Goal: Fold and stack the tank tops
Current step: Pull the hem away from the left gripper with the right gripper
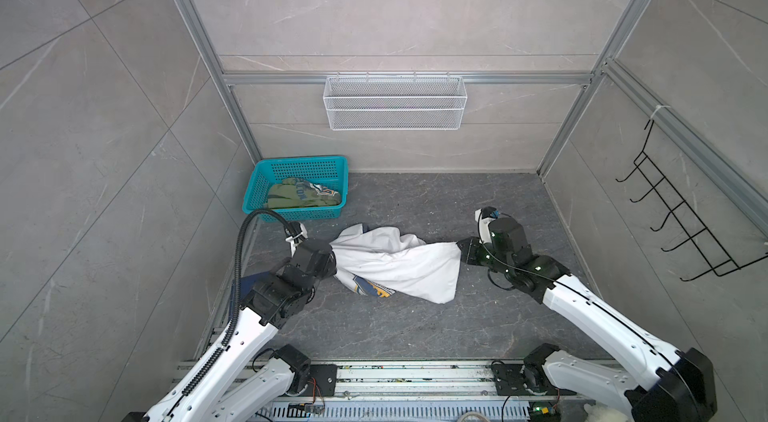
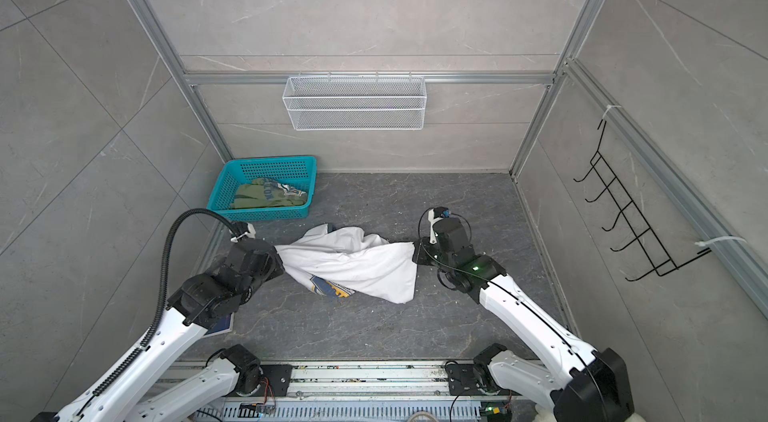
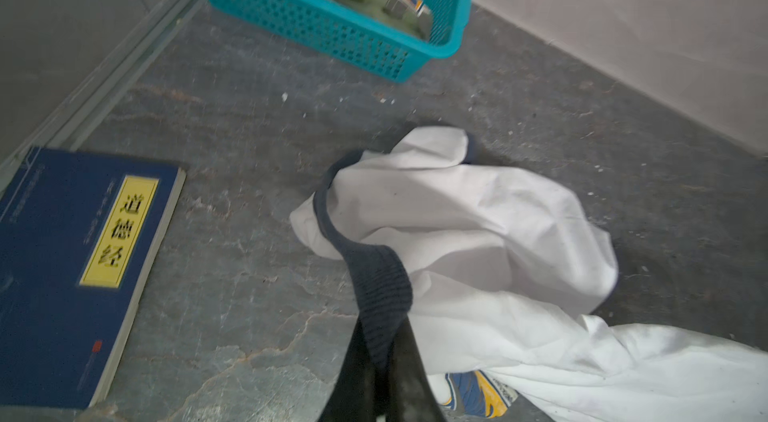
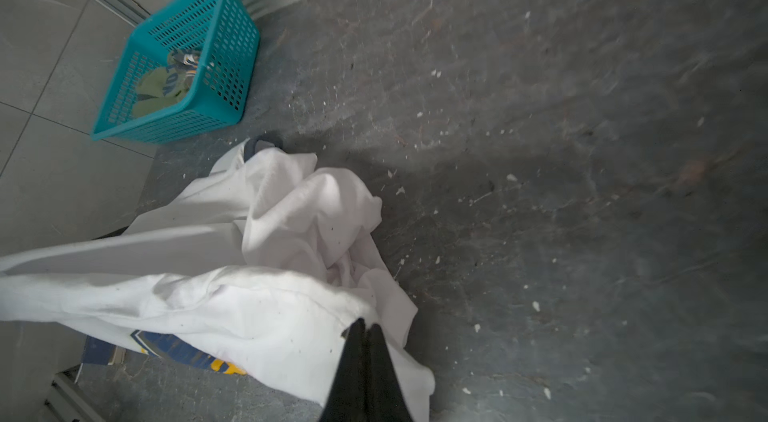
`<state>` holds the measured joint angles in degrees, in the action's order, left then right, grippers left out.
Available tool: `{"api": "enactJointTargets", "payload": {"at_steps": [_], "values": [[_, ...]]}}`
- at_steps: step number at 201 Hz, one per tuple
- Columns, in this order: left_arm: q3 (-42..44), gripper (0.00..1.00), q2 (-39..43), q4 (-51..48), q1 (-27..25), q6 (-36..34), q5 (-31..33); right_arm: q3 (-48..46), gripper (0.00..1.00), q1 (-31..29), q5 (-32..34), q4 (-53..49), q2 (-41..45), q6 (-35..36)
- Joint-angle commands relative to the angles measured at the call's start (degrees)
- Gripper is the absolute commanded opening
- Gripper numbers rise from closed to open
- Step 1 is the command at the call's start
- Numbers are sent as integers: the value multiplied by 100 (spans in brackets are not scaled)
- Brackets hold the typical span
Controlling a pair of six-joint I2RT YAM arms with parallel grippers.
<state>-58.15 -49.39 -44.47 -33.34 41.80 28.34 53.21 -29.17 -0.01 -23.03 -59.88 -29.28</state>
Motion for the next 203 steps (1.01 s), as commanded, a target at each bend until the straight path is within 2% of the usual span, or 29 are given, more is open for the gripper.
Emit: {"api": "enactJointTargets", "payload": {"at_steps": [1, 23, 47, 66, 93, 121, 136, 147, 166, 184, 203], "values": [[-1101, 0, -241, 329, 36, -903, 30, 1128, 0, -32, 739, -790, 613, 759], [-1872, 0, -476, 306, 33, -1157, -100, 1962, 0, -28, 1086, -1126, 923, 1066], [-2004, 0, -496, 490, 31, -1210, -846, 2421, 0, -30, 1119, -1368, 1162, 1205], [-1593, 0, -504, 639, 36, -1125, -1201, 2208, 0, -31, 1074, -1476, 1239, 1126], [-605, 1, -730, 816, 36, -824, -1716, 1158, 0, -30, 973, -1438, 1412, 778], [699, 2, -949, 1470, 25, -122, -2558, 294, 0, -30, 1421, -1619, 1765, 528], [1383, 7, -1032, 1916, 30, 316, -3069, -17, 0, -28, 1747, -1802, 1961, 395], [1731, 12, -1010, 2050, 21, 525, -3218, -145, 0, -28, 1953, -1949, 2068, 318], [2084, 32, -781, 1980, 17, 710, -3217, -253, 0, -29, 2241, -2116, 2243, 239], [2066, 42, -429, 1441, 17, 672, -2885, -243, 0, -29, 2589, -2281, 2376, 188], [1958, 55, 164, 466, 38, 825, -1881, -156, 0, -28, 3085, -2540, 2447, 80]]}}
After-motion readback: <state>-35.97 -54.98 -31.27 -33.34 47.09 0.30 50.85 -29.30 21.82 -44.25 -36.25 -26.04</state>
